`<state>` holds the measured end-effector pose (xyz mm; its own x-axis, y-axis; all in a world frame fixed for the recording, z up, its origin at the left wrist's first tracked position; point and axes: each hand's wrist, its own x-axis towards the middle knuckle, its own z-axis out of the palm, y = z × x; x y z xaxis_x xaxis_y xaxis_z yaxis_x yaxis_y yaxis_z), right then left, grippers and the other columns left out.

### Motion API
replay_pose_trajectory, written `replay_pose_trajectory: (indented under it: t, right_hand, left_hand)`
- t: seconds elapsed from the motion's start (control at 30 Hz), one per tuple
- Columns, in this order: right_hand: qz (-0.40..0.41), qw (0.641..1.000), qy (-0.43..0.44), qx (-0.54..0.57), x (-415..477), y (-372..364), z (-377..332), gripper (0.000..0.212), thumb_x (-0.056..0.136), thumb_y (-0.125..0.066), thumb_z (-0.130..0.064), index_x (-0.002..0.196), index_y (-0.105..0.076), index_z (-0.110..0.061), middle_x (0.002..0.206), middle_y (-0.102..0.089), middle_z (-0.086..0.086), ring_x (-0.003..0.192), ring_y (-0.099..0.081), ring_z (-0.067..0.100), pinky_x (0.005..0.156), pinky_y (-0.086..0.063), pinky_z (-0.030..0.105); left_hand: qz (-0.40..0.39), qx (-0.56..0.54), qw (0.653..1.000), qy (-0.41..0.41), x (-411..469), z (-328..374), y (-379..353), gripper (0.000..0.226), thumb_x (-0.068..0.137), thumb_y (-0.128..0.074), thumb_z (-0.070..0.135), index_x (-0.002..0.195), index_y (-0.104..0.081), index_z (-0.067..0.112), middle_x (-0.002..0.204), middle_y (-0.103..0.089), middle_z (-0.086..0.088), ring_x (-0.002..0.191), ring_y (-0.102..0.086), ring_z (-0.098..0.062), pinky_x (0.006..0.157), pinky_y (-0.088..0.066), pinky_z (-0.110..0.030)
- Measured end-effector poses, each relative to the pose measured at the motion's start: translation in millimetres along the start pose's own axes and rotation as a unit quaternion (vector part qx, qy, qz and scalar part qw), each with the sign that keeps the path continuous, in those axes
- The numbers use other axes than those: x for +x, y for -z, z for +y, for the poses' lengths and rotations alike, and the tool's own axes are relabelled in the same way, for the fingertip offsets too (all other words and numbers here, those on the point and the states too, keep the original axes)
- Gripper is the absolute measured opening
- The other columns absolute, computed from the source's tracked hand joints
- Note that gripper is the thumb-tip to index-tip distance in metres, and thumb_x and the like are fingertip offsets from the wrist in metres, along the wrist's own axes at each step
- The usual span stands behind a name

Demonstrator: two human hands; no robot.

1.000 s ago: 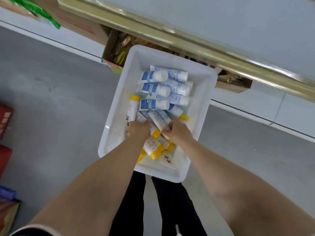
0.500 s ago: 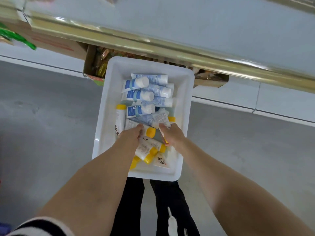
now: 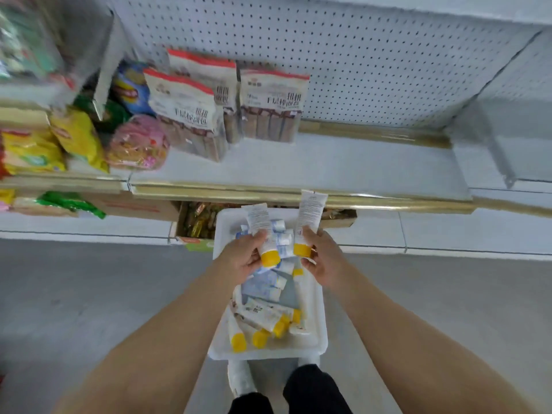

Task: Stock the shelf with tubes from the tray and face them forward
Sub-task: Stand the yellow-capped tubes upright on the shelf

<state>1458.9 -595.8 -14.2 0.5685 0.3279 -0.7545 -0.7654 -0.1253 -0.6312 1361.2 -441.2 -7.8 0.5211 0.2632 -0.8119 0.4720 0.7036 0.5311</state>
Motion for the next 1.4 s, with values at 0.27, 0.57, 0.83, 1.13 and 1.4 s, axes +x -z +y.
replay_pose_trajectory:
  t: [0.27,0.57,0.83,1.13,1.4]
  right_hand:
    - [-0.123,0.96,0.248,0.05,-102,-63,-134,0.024,0.088,-0.067,-0.011,0.111,-0.062,-0.015,0.107,-0.071,0.01,0.09,-0.066,0.024,0.08,-0.055,0.038]
    - [-0.121,0.895,0.427,-0.04,-187,-94,-278,0.035,0.084,-0.072,-0.008,0.117,-0.062,-0.015,0.112,-0.071,0.009,0.104,-0.068,0.026,0.086,-0.058,0.042]
    - [-0.051,0.857,0.498,-0.122,-178,-126,-357,0.037,0.083,-0.076,-0.015,0.115,-0.059,-0.021,0.108,-0.07,0.003,0.098,-0.067,0.016,0.074,-0.05,0.027]
    - [0.031,0.819,0.521,-0.237,-109,-158,-397,0.041,0.08,-0.078,-0.024,0.115,-0.058,-0.025,0.102,-0.072,-0.001,0.087,-0.067,0.012,0.064,-0.047,0.02]
    - [0.041,0.812,0.509,-0.282,-67,-168,-424,0.037,0.08,-0.077,-0.028,0.109,-0.053,-0.031,0.091,-0.067,-0.008,0.081,-0.063,0.008,0.068,-0.045,0.022]
  left_hand:
    - [-0.102,0.109,0.946,-0.289,-114,154,-44,0.016,0.086,-0.069,0.006,0.102,-0.065,0.007,0.098,-0.072,-0.008,0.079,-0.072,-0.015,0.062,-0.057,-0.022]
    - [-0.046,0.109,0.871,-0.476,-203,273,-99,0.03,0.079,-0.077,0.009,0.105,-0.065,0.003,0.099,-0.073,-0.011,0.093,-0.071,-0.027,0.088,-0.056,-0.044]
    - [0.057,0.12,0.834,-0.535,-189,344,-120,0.029,0.08,-0.078,0.011,0.101,-0.058,0.01,0.106,-0.069,-0.009,0.095,-0.066,-0.025,0.086,-0.054,-0.042]
    - [0.17,0.157,0.785,-0.575,-128,390,-138,0.029,0.082,-0.075,0.016,0.101,-0.053,0.016,0.101,-0.069,-0.006,0.092,-0.065,-0.023,0.083,-0.052,-0.037]
    - [0.214,0.179,0.763,-0.583,-97,419,-140,0.035,0.085,-0.071,0.024,0.116,-0.055,0.018,0.103,-0.066,0.001,0.095,-0.063,-0.02,0.088,-0.049,-0.034]
